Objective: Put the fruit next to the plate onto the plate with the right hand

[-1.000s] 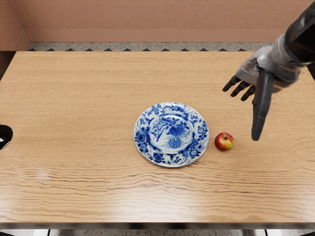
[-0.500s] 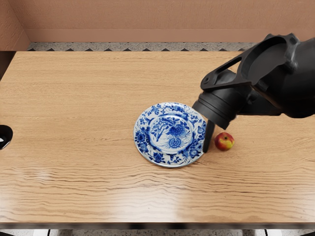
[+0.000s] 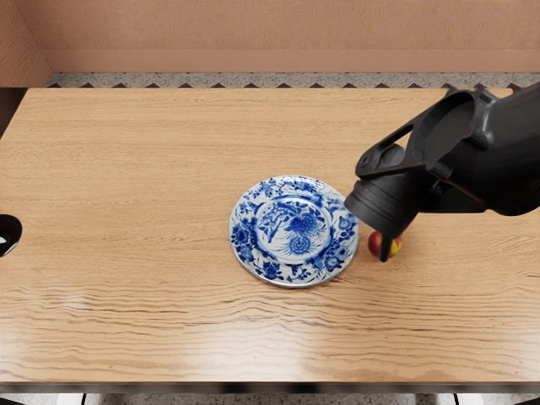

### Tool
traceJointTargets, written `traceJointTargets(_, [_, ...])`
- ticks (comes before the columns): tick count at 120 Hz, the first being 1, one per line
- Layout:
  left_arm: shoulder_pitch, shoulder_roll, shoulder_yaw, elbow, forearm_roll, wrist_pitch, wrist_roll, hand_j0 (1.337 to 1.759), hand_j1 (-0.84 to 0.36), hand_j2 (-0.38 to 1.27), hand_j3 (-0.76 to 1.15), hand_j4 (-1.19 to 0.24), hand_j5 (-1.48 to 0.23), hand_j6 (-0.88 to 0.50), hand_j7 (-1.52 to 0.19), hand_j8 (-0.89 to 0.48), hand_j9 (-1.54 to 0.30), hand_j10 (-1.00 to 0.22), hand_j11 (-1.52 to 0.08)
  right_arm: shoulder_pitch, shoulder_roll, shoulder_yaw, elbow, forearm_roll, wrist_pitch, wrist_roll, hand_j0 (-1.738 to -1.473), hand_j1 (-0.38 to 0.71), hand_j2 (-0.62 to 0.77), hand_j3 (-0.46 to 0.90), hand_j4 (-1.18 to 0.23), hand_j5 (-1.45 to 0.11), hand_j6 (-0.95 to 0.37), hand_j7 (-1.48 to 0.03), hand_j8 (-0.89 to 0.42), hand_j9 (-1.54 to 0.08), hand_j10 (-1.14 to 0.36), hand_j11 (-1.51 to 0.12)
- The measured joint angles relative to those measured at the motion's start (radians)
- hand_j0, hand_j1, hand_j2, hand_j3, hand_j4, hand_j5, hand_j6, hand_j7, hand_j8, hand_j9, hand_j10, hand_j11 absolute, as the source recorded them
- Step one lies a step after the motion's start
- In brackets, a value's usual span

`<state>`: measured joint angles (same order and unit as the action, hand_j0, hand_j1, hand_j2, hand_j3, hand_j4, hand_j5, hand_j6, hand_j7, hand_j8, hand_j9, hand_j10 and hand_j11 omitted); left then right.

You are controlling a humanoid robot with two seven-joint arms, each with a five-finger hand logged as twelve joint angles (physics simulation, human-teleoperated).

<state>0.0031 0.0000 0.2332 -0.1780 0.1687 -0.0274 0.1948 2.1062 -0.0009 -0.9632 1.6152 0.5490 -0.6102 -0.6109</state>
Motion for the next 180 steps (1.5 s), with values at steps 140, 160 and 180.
traceJointTargets(140, [0.0,0.0,0.0,0.0,0.0,0.0,0.0,1.658,0.35,0.0,0.0,0.0,0.0,0.0,0.0,0.0,0.0,0.0,0.0,-0.219,0.001,0.012,-0.133,-0.096,-0.001,0.0,-1.658,0.01,-0.06,0.0,-0.3,-0.39,-0.3,-0.39,-0.3,-0.39,-0.3,-0.39])
traceJointTargets(160, [0.0,0.0,0.0,0.0,0.0,0.0,0.0,1.658,0.35,0.0,0.0,0.0,0.0,0.0,0.0,0.0,0.0,0.0,0.0,-0.221,0.001,0.012,-0.132,-0.148,-0.001,0.0,-1.658,0.01,-0.06,0.0,-0.3,-0.39,-0.3,-0.39,-0.3,-0.39,-0.3,-0.39])
traceJointTargets(180, [0.0,0.0,0.0,0.0,0.0,0.0,0.0,1.658,0.35,0.0,0.0,0.0,0.0,0.0,0.0,0.0,0.0,0.0,0.0,-0.229,0.001,0.019,-0.131,-0.178,-0.001,0.0,-1.658,0.01,-0.06,0.0,-0.3,-0.39,-0.3,-0.39,-0.3,-0.39,-0.3,-0.39])
